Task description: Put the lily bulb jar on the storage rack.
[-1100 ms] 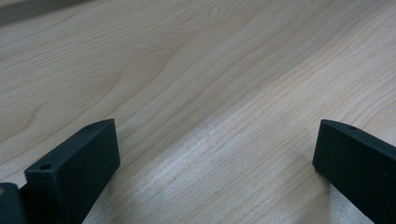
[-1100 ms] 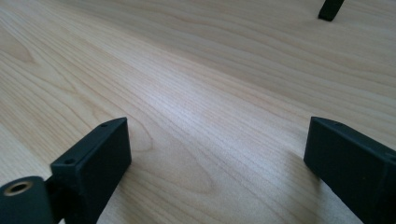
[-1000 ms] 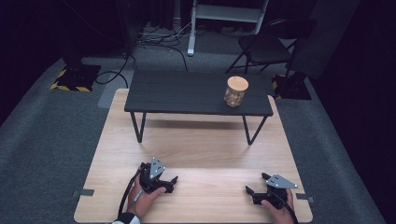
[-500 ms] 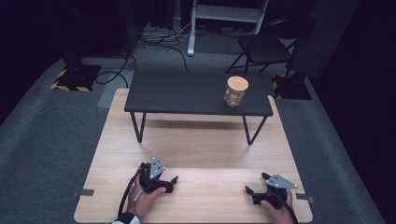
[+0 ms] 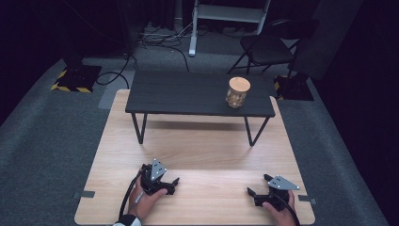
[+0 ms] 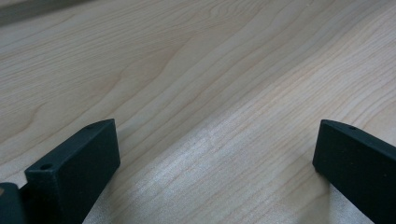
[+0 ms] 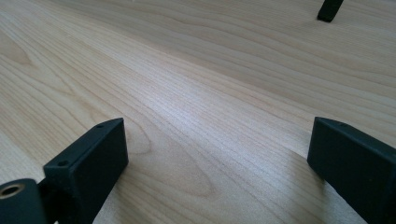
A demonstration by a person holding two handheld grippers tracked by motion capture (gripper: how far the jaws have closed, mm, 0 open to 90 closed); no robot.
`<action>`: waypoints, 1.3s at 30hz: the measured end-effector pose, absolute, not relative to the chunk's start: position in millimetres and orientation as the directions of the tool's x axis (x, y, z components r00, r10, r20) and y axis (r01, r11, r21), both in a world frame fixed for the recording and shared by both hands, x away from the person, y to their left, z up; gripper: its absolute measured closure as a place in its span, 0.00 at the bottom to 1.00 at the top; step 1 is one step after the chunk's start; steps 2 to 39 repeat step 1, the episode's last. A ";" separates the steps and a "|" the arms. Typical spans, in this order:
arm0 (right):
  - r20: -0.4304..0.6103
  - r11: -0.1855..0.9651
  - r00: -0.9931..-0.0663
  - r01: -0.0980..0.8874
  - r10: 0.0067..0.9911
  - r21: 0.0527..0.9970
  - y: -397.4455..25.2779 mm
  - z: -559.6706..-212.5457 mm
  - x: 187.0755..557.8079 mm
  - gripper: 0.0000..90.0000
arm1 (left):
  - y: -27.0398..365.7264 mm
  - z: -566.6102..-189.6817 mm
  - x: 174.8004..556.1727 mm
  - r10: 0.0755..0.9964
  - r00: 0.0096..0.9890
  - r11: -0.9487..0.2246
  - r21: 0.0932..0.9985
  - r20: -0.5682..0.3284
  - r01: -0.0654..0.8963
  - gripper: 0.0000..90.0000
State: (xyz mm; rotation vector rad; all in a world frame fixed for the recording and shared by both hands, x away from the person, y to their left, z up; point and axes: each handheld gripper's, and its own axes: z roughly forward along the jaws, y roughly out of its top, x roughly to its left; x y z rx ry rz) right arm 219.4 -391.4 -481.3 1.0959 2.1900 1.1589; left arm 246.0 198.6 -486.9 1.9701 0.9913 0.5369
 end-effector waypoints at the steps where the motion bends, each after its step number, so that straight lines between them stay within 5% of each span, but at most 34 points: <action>1: -0.009 0.339 -0.595 0.444 0.803 0.829 -391.2 -481.4 219.5 0.05 | 198.5 -486.9 246.0 0.804 0.594 -0.330 0.834 0.003 0.442 0.01; 39: -0.009 0.339 -0.595 0.444 0.803 0.829 -391.2 -481.4 219.5 0.05 | 198.5 -486.9 246.0 0.804 0.594 -0.330 0.834 0.003 0.442 0.01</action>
